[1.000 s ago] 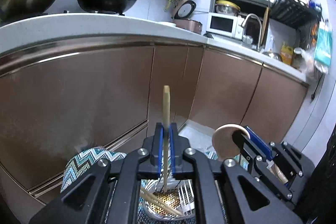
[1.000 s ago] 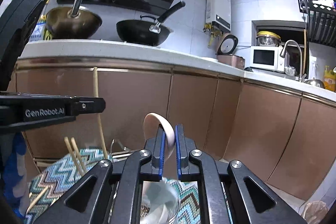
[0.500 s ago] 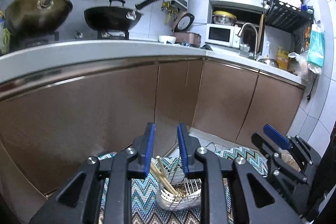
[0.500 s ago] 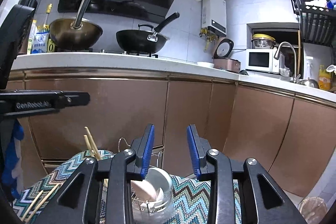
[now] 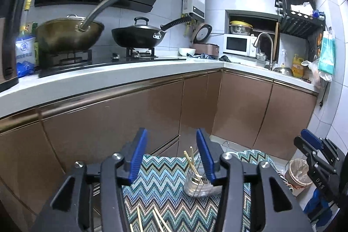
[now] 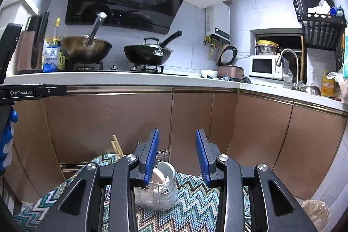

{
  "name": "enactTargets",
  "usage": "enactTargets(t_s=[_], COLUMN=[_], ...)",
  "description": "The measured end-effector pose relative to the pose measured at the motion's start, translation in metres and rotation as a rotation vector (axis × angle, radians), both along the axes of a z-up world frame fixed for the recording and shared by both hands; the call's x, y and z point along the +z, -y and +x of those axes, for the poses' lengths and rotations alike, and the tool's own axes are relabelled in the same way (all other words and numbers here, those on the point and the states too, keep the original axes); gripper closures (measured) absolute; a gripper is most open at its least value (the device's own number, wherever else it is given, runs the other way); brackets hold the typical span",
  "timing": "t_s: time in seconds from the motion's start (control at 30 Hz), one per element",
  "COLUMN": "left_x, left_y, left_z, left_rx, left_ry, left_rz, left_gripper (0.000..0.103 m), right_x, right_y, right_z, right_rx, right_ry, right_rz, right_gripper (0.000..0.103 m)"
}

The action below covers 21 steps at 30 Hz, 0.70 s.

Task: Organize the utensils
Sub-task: 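Withdraw both tools and move them toward the remaining chopsticks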

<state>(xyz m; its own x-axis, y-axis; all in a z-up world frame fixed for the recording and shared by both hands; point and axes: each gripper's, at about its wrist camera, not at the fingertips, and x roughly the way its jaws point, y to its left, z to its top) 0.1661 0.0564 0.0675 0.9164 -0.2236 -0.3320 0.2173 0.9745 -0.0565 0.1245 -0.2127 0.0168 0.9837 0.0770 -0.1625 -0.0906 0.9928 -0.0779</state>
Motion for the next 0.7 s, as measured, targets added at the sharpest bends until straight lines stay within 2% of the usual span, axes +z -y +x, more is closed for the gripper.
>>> enactTargets(t_s=[0.33, 0.7], left_x=[0.009, 0.008], left_y=[-0.022, -0.042], left_z=[-0.048, -0.091], left_rx=[-0.015, -0.004], left_ry=[-0.044, -0.099], left_rz=[0.005, 0.010], left_gripper=[0.058, 0.058], right_x=[0.020, 0.036], right_y=[-0.006, -0.008], right_z=[-0.056, -0.100], right_rx=[0.021, 0.036], right_ry=[0.021, 0.042], right_rz=[0.011, 0.042], right_gripper=[0.068, 0.068])
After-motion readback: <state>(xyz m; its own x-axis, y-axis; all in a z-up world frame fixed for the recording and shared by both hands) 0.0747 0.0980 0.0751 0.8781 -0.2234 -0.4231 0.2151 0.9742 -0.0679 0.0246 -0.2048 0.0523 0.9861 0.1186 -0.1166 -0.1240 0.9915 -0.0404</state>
